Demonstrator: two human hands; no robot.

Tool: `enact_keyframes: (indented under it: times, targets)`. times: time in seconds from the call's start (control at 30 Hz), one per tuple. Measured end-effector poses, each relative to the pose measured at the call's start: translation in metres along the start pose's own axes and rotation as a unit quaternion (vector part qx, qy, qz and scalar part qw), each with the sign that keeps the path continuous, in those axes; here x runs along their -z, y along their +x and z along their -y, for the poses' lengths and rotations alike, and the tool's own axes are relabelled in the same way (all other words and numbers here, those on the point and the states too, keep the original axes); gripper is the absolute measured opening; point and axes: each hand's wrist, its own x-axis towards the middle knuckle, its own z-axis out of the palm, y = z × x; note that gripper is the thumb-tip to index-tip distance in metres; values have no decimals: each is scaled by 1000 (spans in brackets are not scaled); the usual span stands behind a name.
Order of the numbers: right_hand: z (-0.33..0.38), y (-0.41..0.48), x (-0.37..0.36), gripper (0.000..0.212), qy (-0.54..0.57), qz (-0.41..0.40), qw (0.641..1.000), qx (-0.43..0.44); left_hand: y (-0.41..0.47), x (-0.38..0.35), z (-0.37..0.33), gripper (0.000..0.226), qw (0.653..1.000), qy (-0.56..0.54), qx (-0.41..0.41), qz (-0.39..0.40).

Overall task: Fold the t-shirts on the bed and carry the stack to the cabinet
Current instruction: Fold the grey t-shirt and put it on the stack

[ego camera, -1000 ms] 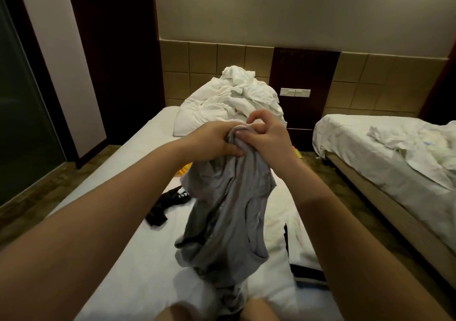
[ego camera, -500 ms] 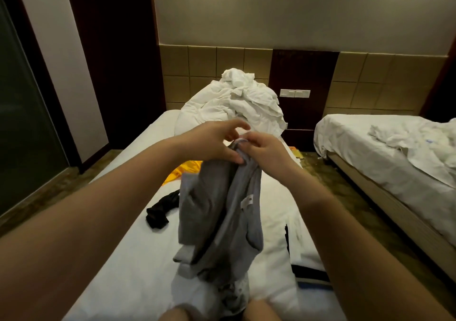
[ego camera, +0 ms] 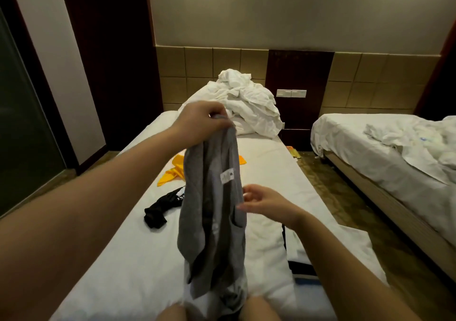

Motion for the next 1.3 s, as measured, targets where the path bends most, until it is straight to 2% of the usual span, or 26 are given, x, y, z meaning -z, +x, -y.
enact_keyframes:
  times: [0.23,0.33,0.43,0.53,0.63,0.73,0.83,0.9,1.07,1.17,1.3]
  targets:
    - [-33,14,-28,30,-84,-45,995,-25,5,23,29,16,986,-91,102,-98]
    - [-34,23,-44,28,-49,-82,995,-19,0,22,35,17,983,-99,123,-96]
    - [-35,28,-62,25,-14,-82,997,-8,-3,23,39,14,983,-83,138,-89]
    - [-35,27,-80,39,12,-76,997,-15,-2,27,41,14,982,-73,150,-90]
    - [-33,27,-97,52,-12,-85,996,-18,-1,30,42,16,981,-70,155,-94]
    - [-27,32,-114,47,-34,-138,990,5,0,30,44,17,979,-61,168,-101]
    - [-20,38,-125,26,-92,-206,974,14,-2,33,45,17,977,-56,175,-107]
    - [-18,40,-123,20,-67,-230,971,13,-5,37,46,18,976,-53,182,-109]
    - [-17,41,-95,29,-32,-298,954,24,-14,58,54,21,969,-45,207,-129]
    - [-11,44,-67,28,34,-343,938,38,-22,69,60,24,968,-37,213,-130]
    - [13,39,-21,12,57,-383,920,65,-33,87,67,21,976,-60,196,-67]
